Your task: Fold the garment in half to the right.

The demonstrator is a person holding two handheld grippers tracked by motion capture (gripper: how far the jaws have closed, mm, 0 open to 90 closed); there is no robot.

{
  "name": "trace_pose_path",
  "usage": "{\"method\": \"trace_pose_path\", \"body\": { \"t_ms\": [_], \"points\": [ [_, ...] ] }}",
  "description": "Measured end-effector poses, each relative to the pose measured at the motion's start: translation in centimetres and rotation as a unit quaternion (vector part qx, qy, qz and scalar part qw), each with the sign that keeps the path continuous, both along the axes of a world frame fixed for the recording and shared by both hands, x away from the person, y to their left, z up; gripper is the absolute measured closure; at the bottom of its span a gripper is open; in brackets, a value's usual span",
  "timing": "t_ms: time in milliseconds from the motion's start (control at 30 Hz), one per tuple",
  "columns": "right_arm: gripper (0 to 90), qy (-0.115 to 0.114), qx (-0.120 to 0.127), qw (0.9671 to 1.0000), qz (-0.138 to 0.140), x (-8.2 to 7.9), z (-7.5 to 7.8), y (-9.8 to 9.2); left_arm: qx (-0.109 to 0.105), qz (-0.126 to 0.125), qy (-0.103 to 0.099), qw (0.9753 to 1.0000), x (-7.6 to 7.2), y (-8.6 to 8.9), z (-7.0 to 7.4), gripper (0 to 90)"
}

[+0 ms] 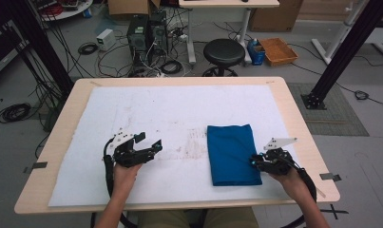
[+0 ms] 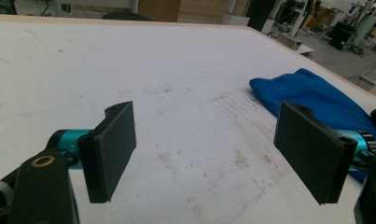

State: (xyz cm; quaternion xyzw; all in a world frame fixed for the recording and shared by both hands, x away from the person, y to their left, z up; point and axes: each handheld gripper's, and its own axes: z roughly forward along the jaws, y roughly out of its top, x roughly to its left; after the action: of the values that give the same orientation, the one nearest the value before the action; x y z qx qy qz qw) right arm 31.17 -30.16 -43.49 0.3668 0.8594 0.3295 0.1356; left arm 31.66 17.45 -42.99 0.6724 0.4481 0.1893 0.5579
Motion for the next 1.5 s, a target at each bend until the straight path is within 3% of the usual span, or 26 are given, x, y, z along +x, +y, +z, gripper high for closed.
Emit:
{"method": "trace_pose_path", "body": {
  "t_ms": [100,133,200,233,300,333,400,467,533,567,600,667,767,867,1000,1200,1500],
  "points": [
    [62.6,-0.009,-0.014,0.9998,-0.013,-0.3,0.4,-0.6,-0.004,0.002,-0.003,1.0,0.0,0.0,0.0,20.9],
    [59.2,-0.013,-0.001,0.9998,-0.015,-0.4,0.5,-0.9,-0.002,0.0,-0.007,1.0,0.0,0.1,0.1,20.9],
    [41.9,-0.032,0.039,0.9986,-0.018,-0.7,0.7,-1.4,-0.003,0.0,-0.01,0.9999,0.0,0.1,0.1,20.9],
    [33.9,-0.062,0.064,0.9956,-0.028,-0.7,0.9,-1.8,-0.004,0.002,-0.011,0.9999,0.0,0.1,0.1,20.9],
    [31.0,-0.095,0.101,0.9889,-0.054,-0.5,1.1,-2.0,-0.004,0.003,-0.011,0.9999,0.1,0.2,0.1,20.9],
    [30.4,-0.106,0.106,0.9869,-0.061,-0.3,1.2,-2.0,-0.005,0.006,-0.01,0.9999,0.2,0.2,0.0,20.9],
    [31.6,-0.114,0.096,0.9867,-0.064,0.4,1.1,-1.4,-0.006,0.005,-0.01,0.9999,0.2,0.3,0.0,20.9],
    [33.9,-0.087,0.09,0.9909,-0.049,0.9,0.4,-0.6,-0.008,0.003,-0.014,0.9999,0.1,0.4,0.0,21.1],
    [34.5,-0.074,0.053,0.9953,-0.033,1.1,-0.3,0.2,-0.01,0.001,-0.018,0.9998,0.0,0.6,-0.1,21.3],
    [32.7,-0.079,0.039,0.9958,-0.028,1.1,-0.5,0.3,-0.007,-0.002,-0.022,0.9997,0.0,0.7,-0.1,21.3],
    [30.3,-0.086,0.039,0.9951,-0.03,1.1,-0.4,0.2,-0.006,-0.006,-0.028,0.9996,0.0,0.8,-0.1,21.3],
    [25.5,-0.103,0.056,0.9919,-0.049,1.0,0.2,-0.3,-0.002,-0.02,-0.042,0.9989,-0.1,1.0,-0.1,21.3],
    [20.6,-0.13,0.122,0.981,-0.078,0.5,1.2,-1.7,0.018,-0.028,-0.072,0.9968,-0.4,1.2,-0.2,21.3],
    [19.7,-0.153,0.128,0.9756,-0.092,0.1,1.6,-2.7,0.012,-0.029,-0.067,0.9973,-0.4,1.4,-0.2,21.3],
    [19.7,-0.164,0.14,0.9683,-0.126,0.0,1.7,-4.4,0.01,-0.024,-0.068,0.9973,-0.5,1.6,0.1,21.1],
    [19.3,-0.174,0.156,0.9612,-0.147,-0.5,1.9,-6.4,0.011,-0.032,-0.084,0.9959,-0.5,1.6,0.3,21.1],
    [19.0,-0.172,0.162,0.9567,-0.17,-1.2,2.1,-7.2,0.019,-0.043,-0.091,0.9947,-0.5,0.9,0.3,21.1]
  ]
}}
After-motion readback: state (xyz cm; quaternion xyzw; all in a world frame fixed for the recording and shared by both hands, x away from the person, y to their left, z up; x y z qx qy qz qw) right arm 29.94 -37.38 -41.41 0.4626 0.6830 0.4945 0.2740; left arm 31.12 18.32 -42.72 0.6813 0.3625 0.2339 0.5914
